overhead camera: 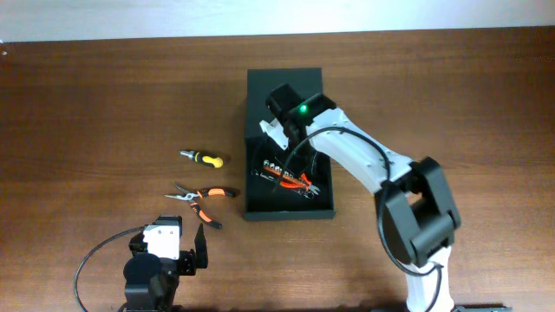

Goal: Pack container
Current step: 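Carry the cutters into the box and release them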

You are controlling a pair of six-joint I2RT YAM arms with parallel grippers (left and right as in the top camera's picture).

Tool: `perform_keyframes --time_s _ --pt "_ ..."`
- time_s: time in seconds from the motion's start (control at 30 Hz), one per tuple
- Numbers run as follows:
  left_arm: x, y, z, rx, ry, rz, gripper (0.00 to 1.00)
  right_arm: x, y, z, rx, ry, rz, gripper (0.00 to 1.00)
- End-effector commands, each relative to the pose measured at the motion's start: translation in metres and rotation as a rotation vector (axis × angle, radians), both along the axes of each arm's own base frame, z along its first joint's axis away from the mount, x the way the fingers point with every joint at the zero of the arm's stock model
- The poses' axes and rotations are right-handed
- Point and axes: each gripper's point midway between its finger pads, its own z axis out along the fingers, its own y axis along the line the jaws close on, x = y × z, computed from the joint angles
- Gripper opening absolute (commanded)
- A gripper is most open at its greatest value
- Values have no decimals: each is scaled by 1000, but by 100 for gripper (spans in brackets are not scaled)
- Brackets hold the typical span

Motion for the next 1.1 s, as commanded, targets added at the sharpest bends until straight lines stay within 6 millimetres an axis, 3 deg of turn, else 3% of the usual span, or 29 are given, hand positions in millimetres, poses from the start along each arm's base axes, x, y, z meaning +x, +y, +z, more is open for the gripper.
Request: perform_keyframes --time_s 0.0,0.13,0.2,0.27,0.33,0.37,0.4,0.5,0.53,0.77,1.07 --pt "1 3 1 19 -11 6 99 0 1 -15 -23 20 15 4" --pt "1 3 1 19 -11 6 99 -2 -1 -27 -40 45 15 5" --pt "1 3 1 19 -11 6 99 -2 0 -27 -39 44 15 13" --pt "1 3 1 19 -11 6 99 -1 0 -27 -38 42 15 26" --pt "1 3 1 19 -11 6 99 -1 0 -27 -38 43 15 50" --pt "1 3 1 19 -11 6 99 -2 -1 -27 -40 45 15 68" --pt "1 3 1 19 -11 6 99 -2 -1 -26 -40 45 15 77" --pt "1 3 1 19 -11 6 99 -1 1 -17 -28 35 12 97" --pt "1 3 1 19 -11 6 99 0 2 -11 -16 26 12 99" --pt "1 3 1 19 -11 6 99 7 13 66 101 -99 16 99" --pt "1 3 1 19 -11 6 99 -29 2 194 292 -280 32 99"
